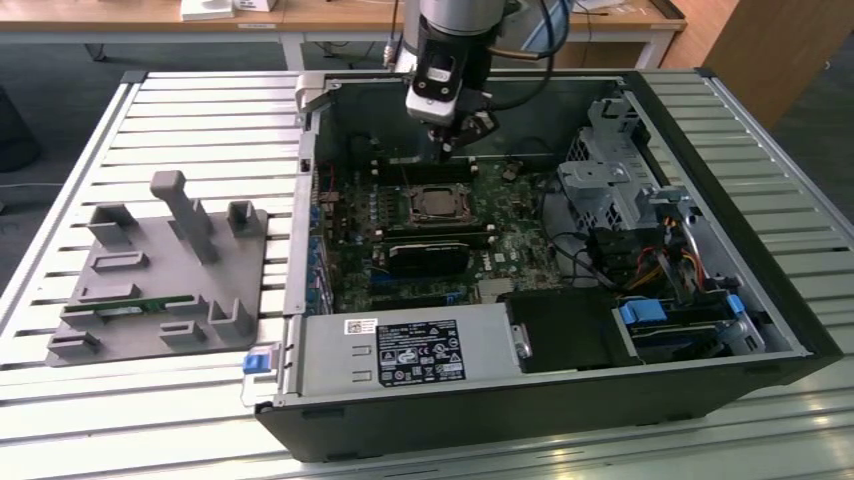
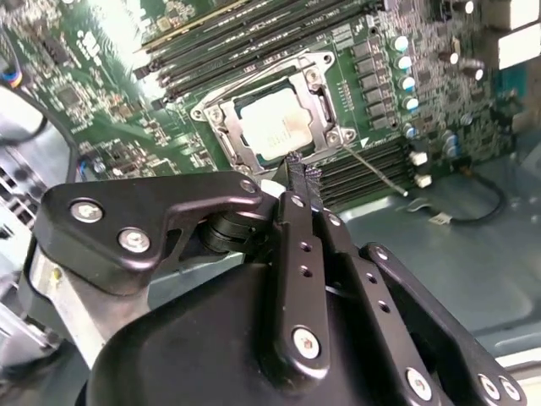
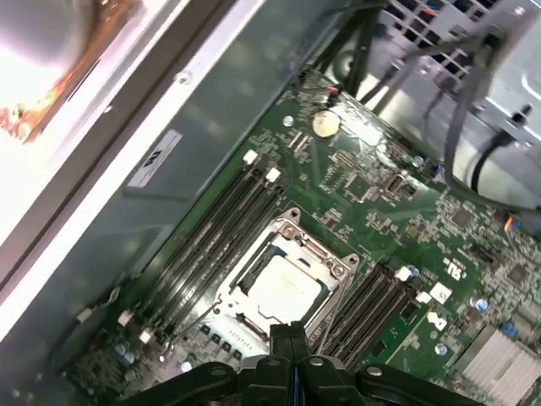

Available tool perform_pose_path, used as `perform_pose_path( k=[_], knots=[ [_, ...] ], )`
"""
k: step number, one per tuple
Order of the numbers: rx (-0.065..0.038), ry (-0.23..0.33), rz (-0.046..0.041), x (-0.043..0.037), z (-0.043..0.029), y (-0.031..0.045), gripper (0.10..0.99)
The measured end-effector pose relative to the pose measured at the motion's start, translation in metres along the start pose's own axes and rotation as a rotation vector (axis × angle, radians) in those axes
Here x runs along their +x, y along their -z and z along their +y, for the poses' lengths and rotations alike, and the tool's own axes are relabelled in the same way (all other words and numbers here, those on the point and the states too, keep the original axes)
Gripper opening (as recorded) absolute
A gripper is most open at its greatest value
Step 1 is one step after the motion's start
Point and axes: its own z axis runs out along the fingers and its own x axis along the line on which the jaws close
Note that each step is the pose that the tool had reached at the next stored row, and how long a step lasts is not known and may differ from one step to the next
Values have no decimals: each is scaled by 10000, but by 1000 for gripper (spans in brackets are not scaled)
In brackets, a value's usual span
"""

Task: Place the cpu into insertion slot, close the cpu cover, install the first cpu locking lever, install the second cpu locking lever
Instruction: 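Install the first cpu locking lever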

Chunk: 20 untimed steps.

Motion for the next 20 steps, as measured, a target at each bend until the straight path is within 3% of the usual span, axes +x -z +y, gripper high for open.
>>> perform_pose_path(
  k=[20],
  knots=[
    [149,3628,52,0,0,-6,106]
  ],
)
